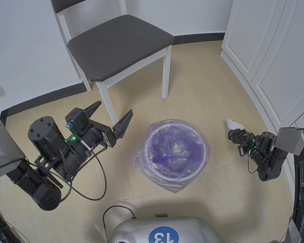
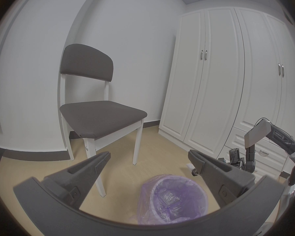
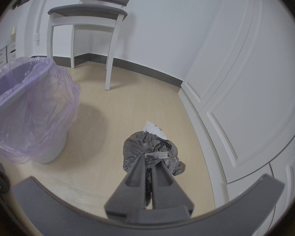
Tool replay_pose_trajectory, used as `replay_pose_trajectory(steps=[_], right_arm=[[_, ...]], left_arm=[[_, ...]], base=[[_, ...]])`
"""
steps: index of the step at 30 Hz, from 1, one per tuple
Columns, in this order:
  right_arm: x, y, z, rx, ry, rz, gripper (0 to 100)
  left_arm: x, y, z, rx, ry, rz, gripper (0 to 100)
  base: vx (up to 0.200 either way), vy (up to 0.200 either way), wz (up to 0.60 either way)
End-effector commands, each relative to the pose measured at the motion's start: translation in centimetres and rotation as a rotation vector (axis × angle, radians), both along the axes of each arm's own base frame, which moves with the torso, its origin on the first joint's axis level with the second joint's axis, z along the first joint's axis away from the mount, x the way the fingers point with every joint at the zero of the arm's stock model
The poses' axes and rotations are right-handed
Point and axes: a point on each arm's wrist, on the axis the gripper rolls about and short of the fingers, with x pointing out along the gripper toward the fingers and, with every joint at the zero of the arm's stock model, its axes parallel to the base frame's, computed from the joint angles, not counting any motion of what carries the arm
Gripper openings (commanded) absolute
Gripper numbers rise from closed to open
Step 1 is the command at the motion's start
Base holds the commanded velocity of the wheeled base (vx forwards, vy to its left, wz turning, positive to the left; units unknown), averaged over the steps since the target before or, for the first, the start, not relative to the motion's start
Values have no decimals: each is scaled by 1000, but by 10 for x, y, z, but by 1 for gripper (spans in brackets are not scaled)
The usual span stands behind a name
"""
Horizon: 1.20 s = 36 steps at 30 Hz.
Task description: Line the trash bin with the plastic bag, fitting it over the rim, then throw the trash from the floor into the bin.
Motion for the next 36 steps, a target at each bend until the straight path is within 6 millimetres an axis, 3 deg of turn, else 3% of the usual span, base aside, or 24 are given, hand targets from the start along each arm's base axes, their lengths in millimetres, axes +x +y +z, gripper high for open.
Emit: replay_pose_trajectory(steps=[1, 6, 10, 14, 17, 22, 28, 36], right_arm=[[-22, 28, 69, 81, -10, 28, 0], [-43, 50, 134, 216, -174, 102, 0], [-64, 65, 175, 202, -163, 151, 0], [-92, 99, 230, 208, -105, 260, 0], [-112, 130, 253, 203, -19, 349, 0], [-134, 182, 254, 182, 86, 499, 0], [-136, 229, 224, 129, 166, 585, 0], [-121, 257, 190, 92, 244, 613, 0]], left_arm=[[-4, 2, 8, -17, -34, 1, 100], [-10, 7, 17, -19, -66, 10, 100], [-18, 11, 30, -36, -108, 10, 100], [-27, 16, 42, -44, -150, 13, 100], [-32, 20, 44, -10, -173, 27, 100], [-38, 22, 50, 14, -212, 39, 100], [-50, 28, 50, 64, -236, 52, 100], [-53, 39, 62, 67, -292, 98, 100]], base=[[0, 0, 0], [0, 0, 0], [0, 0, 0], [0, 0, 0], [0, 0, 0], [0, 0, 0], [0, 0, 0], [0, 0, 0]])
